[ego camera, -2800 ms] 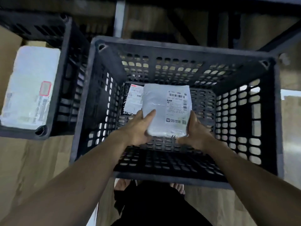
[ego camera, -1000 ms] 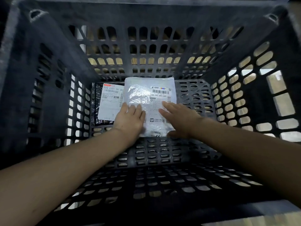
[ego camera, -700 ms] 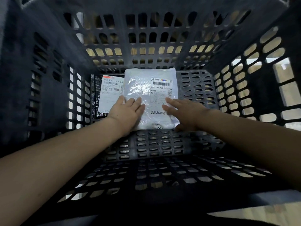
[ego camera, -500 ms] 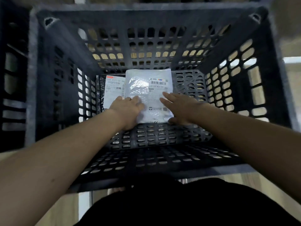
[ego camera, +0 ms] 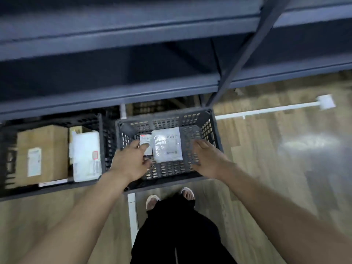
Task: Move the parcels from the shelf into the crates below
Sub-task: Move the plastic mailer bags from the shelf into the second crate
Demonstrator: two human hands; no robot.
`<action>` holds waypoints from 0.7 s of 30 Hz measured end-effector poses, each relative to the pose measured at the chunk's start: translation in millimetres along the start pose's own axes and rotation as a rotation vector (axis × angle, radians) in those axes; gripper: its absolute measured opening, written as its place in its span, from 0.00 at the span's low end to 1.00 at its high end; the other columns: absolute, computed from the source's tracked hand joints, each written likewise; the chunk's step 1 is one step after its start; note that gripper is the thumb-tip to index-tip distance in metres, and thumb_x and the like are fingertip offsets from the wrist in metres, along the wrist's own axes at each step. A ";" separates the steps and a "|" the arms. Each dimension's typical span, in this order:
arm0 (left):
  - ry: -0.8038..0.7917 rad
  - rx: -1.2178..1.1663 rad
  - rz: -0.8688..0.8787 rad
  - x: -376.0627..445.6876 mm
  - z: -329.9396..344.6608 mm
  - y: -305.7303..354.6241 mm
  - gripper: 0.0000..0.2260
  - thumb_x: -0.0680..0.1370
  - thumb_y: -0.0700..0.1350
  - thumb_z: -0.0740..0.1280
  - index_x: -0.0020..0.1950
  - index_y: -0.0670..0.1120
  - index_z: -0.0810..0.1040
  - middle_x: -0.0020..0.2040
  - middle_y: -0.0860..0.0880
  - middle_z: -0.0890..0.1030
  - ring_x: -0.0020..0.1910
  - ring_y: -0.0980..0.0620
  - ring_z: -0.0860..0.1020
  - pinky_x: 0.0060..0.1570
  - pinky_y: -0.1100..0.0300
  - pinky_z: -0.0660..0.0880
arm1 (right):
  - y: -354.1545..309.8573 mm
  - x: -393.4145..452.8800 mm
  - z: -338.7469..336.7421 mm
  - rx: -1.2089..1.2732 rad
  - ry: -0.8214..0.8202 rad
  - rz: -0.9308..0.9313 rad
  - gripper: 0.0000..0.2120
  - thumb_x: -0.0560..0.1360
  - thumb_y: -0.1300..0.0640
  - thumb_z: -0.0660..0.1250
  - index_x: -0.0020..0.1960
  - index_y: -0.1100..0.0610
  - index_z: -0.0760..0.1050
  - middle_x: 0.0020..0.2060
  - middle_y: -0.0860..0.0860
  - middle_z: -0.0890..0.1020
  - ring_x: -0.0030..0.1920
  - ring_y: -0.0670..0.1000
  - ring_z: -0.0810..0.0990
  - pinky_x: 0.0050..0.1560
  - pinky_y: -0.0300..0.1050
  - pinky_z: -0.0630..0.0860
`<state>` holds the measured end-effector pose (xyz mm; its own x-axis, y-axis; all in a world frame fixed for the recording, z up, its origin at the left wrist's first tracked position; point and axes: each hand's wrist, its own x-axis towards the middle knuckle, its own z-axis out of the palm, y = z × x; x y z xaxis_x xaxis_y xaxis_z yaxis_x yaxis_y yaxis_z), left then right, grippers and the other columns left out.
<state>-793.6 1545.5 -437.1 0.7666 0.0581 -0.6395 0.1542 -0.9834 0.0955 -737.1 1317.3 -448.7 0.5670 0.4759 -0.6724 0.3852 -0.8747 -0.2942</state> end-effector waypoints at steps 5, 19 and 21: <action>0.180 -0.107 -0.008 -83.2 -93.6 28.4 0.25 0.78 0.56 0.60 0.74 0.54 0.61 0.74 0.48 0.61 0.71 0.47 0.64 0.67 0.49 0.63 | -33.3 -76.0 -80.4 0.086 0.107 0.041 0.35 0.78 0.50 0.62 0.77 0.58 0.48 0.76 0.54 0.54 0.76 0.55 0.51 0.75 0.47 0.54; 0.487 -0.298 -0.079 -188.2 -160.6 60.3 0.22 0.79 0.54 0.61 0.71 0.49 0.67 0.75 0.45 0.59 0.74 0.46 0.56 0.70 0.48 0.58 | -109.4 -172.4 -156.9 -0.011 0.369 -0.028 0.28 0.79 0.50 0.60 0.75 0.57 0.56 0.69 0.54 0.66 0.69 0.55 0.64 0.67 0.51 0.65; 0.500 -0.289 -0.070 -188.9 -171.8 52.4 0.21 0.79 0.54 0.61 0.71 0.50 0.68 0.75 0.45 0.60 0.74 0.47 0.57 0.69 0.49 0.58 | -120.4 -171.8 -167.4 -0.036 0.378 -0.031 0.28 0.79 0.50 0.59 0.75 0.58 0.57 0.68 0.54 0.67 0.68 0.56 0.64 0.66 0.51 0.66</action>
<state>-823.2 1512.5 -180.2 0.9389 0.2646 -0.2202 0.3252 -0.8915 0.3153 -759.0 1356.3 -184.0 0.7809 0.5083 -0.3631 0.4277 -0.8587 -0.2822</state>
